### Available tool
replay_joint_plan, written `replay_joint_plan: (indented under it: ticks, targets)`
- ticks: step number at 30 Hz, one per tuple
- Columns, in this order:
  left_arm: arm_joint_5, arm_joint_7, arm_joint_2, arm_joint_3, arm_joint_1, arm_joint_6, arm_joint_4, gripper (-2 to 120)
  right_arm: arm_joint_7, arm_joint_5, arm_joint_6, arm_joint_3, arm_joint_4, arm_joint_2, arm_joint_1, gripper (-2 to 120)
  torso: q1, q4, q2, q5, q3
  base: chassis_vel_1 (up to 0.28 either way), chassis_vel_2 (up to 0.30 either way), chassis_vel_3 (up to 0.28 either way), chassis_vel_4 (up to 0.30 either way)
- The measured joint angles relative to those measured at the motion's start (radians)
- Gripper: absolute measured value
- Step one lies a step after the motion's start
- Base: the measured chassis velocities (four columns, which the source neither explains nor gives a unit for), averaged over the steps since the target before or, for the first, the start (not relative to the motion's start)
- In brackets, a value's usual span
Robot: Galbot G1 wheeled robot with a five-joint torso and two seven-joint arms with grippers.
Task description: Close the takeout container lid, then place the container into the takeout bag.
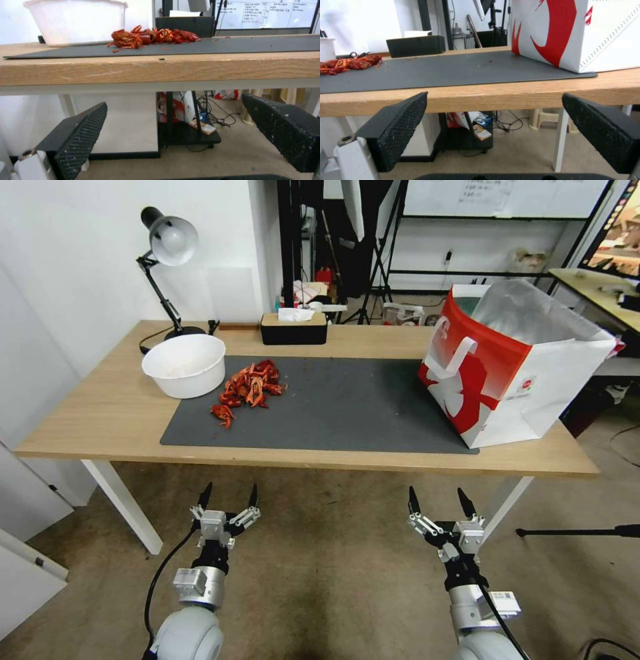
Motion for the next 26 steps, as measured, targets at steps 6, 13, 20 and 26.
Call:
replay_joint_plan:
  ticks: [6,13,20,26]
  targets:
    - [0.000,0.000,0.000,0.000,0.000,0.000,0.000,100,0.000,0.000,-0.001,0.000,0.000,0.000,0.000,100,0.000,0.0000,0.000,0.0001,0.000,0.000,0.000,0.000,0.000]
    - [0.000,0.000,0.000,0.000,0.000,0.000,0.000,100,0.000,0.001,-0.002,0.000,0.001,-0.001,0.001,100,0.000,0.0000,0.000,0.0001,0.000,0.000,0.000,0.000,0.000]
    - [0.000,-0.001,0.000,0.000,0.000,0.000,0.000,100,0.001,0.001,-0.002,0.000,0.001,-0.001,0.001,100,0.000,0.0000,0.000,0.0000,0.000,0.000,0.000,0.000,0.000]
    - [0.000,-0.001,0.000,0.000,0.000,0.000,-0.001,100,0.001,0.002,-0.002,0.000,0.002,-0.001,0.001,100,0.000,0.0000,0.000,0.0000,0.000,0.000,0.000,0.000,0.000]
